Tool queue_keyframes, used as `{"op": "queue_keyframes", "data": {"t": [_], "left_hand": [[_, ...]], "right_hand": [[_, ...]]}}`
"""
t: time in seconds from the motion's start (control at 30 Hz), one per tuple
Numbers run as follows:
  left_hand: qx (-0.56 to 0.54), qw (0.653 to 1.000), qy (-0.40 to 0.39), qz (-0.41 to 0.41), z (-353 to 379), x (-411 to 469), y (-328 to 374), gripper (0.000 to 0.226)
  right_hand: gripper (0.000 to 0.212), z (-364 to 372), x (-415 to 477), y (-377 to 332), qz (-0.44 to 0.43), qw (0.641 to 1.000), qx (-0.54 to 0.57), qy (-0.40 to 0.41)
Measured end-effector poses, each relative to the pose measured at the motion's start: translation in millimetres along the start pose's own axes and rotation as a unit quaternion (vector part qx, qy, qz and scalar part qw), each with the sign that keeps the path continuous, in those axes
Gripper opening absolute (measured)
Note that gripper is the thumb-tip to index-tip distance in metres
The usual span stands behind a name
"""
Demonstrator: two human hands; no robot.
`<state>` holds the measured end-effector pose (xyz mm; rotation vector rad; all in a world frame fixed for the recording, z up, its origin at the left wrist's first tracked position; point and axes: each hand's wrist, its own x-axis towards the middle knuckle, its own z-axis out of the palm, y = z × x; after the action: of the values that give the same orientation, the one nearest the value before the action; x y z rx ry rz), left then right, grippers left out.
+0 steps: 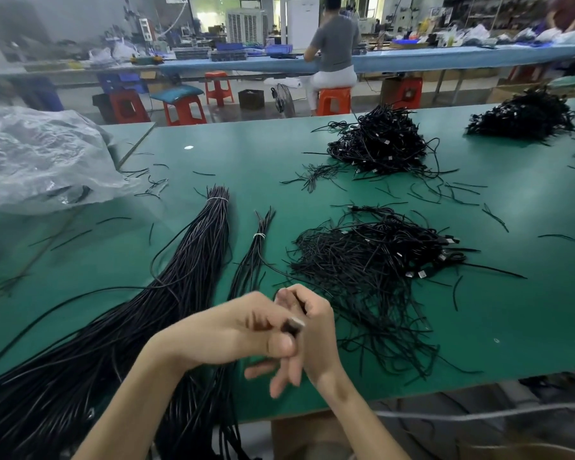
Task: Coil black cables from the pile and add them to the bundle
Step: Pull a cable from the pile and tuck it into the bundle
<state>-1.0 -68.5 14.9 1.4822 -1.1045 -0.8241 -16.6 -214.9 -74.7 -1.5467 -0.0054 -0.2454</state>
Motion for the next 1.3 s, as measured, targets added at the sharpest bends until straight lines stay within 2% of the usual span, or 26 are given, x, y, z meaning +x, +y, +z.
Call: {"op": "queue_keyframes", "data": {"t": [0.1, 0.17, 0.23, 0.33, 0.4, 0.57, 0.7, 0.8, 0.93, 1.03, 1.17, 1.23, 1.3], "left_hand": [[0.132, 0.979, -0.020, -0.155, 1, 6, -13, 0.029], [0.256, 0.930, -0.004, -0.263, -2, 8, -25, 0.029], [0.329, 0.894, 0.037, -0.303, -5, 6, -35, 0.030], [0.306, 0.901, 0.116, -0.286, -6, 1, -43, 0.030], [0.330, 0.892, 0.141, -0.276, -4, 2, -48, 0.027], [0.493, 0.814, 0.206, -0.230, -1, 4, -61, 0.029], [0.538, 0.786, 0.269, -0.144, 1, -4, -68, 0.024], [0.543, 0.765, 0.320, -0.132, -4, -10, -70, 0.042], [0.467, 0.780, 0.404, -0.104, -11, -13, -70, 0.053], [0.296, 0.812, 0.494, -0.092, -13, -6, -70, 0.041], [0.051, 0.855, 0.515, -0.034, 3, 8, -71, 0.042], [-0.115, 0.843, 0.526, 0.004, 8, 16, -70, 0.046], [-0.250, 0.806, 0.535, 0.050, 7, 19, -64, 0.044]], "right_hand": [[0.038, -3, 1, 1, -0.002, 1.000, -0.013, 0.012], [0.041, -3, 2, 2, -0.007, 1.000, -0.024, 0.016], [0.047, -3, 1, 1, -0.003, 1.000, -0.020, 0.008], [0.052, -4, 1, 1, 0.018, 1.000, 0.018, 0.007], [0.051, -4, 2, 1, 0.023, 0.999, 0.032, 0.013], [0.048, -6, 3, 2, 0.051, 0.994, 0.091, 0.016], [0.044, -2, 2, 3, 0.025, 0.995, 0.096, -0.004], [0.035, 0, 0, 2, -0.015, 0.997, 0.079, -0.015], [0.031, -1, 0, 3, -0.025, 0.999, 0.041, -0.011], [0.041, -1, 1, 5, -0.021, 0.999, 0.025, -0.009], [0.049, 0, 0, 6, -0.041, 0.997, -0.024, -0.056], [0.048, 2, -1, 5, -0.046, 0.995, -0.045, -0.074], [0.051, 4, 0, 5, -0.048, 0.992, -0.078, -0.087]]}}
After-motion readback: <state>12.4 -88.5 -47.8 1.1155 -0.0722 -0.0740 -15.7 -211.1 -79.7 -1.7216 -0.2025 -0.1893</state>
